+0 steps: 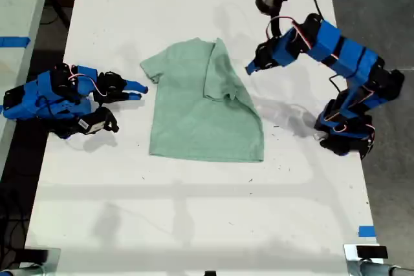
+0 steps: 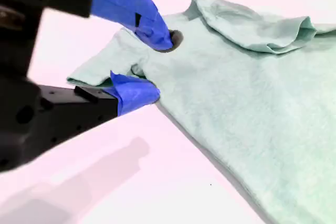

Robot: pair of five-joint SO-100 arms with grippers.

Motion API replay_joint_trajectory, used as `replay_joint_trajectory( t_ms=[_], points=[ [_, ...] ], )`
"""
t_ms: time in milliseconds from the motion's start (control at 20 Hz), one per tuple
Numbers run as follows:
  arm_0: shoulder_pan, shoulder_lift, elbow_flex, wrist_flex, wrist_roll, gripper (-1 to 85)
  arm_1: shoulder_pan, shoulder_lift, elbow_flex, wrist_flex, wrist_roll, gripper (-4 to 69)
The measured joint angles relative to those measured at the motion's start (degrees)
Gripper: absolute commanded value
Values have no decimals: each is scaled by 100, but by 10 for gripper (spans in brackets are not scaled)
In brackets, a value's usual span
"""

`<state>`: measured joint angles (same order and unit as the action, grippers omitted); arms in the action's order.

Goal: Fold t shirt

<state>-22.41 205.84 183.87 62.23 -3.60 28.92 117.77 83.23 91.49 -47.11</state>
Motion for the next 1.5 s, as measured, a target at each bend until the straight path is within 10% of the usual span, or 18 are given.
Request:
replay_joint_trajectory(
  t_ms=[300, 500, 1050, 1200, 1500],
  points=[
    [0, 0, 0, 0, 0, 127, -88, 4878, 5897, -1863, 360, 8],
    [0, 0, 0, 0, 0, 127, 176, 7383, 8121, -1863, 272, 8],
    [246, 0, -185, -79, 879, 234, 211, 8253, 8930, -1775, 571, 10],
    [993, 26, -255, -114, 1072, 18, 211, 8262, 8930, -1775, 615, 10],
    [729, 26, -255, 105, 571, -2, 229, 8262, 8930, -1723, 756, 10]
  ],
)
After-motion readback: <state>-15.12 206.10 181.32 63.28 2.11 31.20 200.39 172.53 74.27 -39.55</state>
